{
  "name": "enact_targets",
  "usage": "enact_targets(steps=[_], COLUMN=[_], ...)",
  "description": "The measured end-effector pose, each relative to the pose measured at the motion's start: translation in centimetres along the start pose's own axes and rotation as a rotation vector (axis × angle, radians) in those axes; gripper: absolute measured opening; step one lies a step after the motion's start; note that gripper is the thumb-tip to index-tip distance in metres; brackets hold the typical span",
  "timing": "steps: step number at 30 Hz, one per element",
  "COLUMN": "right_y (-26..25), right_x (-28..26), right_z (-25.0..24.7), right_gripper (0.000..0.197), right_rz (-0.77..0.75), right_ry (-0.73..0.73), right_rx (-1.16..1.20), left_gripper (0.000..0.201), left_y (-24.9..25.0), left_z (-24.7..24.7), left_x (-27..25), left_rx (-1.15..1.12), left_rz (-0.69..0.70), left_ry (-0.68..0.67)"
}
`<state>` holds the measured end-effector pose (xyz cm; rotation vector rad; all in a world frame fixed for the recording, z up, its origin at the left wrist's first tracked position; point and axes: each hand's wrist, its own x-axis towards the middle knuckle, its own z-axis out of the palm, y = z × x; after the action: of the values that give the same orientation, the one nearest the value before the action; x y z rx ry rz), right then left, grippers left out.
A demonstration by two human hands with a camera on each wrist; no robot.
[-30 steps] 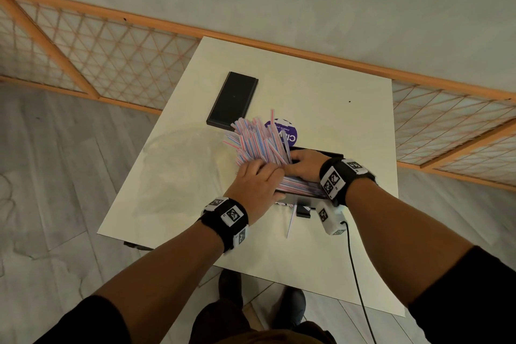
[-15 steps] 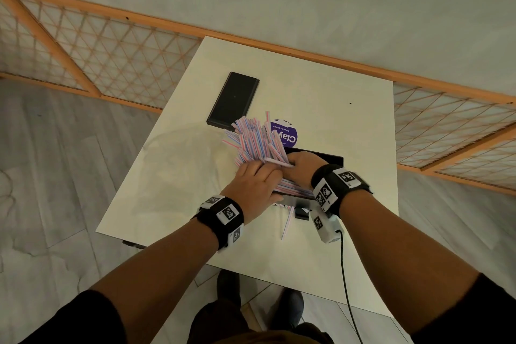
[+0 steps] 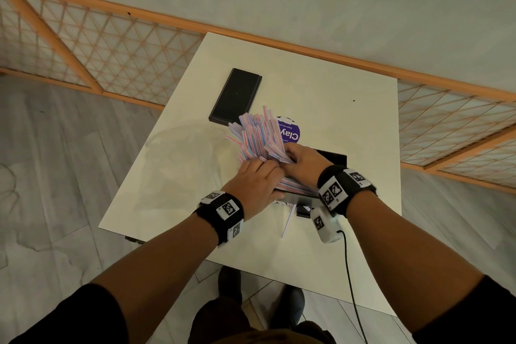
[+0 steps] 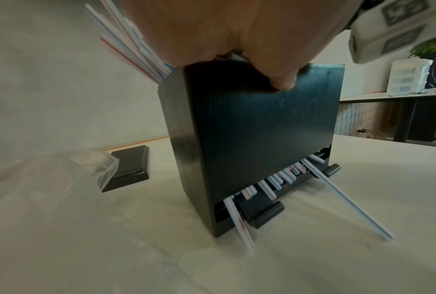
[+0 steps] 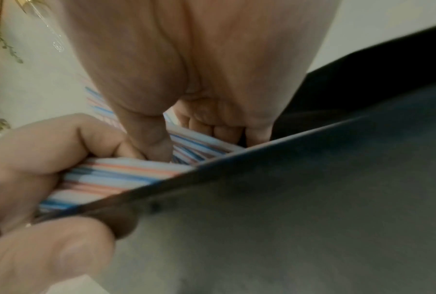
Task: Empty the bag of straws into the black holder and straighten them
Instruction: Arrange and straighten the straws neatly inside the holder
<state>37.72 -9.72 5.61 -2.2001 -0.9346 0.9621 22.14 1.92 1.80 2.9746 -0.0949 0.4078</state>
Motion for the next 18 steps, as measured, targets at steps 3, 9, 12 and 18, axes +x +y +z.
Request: enact_targets(steps=[3, 9, 12, 18], right_y=[-0.8, -1.4, -1.6, -2.2], right_x=[0.3, 0.5, 0.1, -2.4], right_z=[-0.7, -1.3, -0.9, -1.8], right_gripper=[0.038, 0.039, 0.033, 0.015], right_rz=[0.001, 0.020, 0.035, -0.038], right_ry=[-0.090, -0.082, 0.013, 0.176], right_rx=[-0.009, -0.056, -0.096, -0.012], left_gripper=[0.046, 0.054, 0.053, 0.054], left_y=[0.0, -0.2, -0.1, -0.4], left_z=[0.1, 0.0, 0.2, 0.4], left_x=[-0.1, -0.4, -0.6, -0.6], left_rx=[-0.002, 0.006, 0.036, 0.024], left_rz=[-0.004, -0.003, 0.010, 0.029], left_ry=[0.005, 0.025, 0.033, 0.055])
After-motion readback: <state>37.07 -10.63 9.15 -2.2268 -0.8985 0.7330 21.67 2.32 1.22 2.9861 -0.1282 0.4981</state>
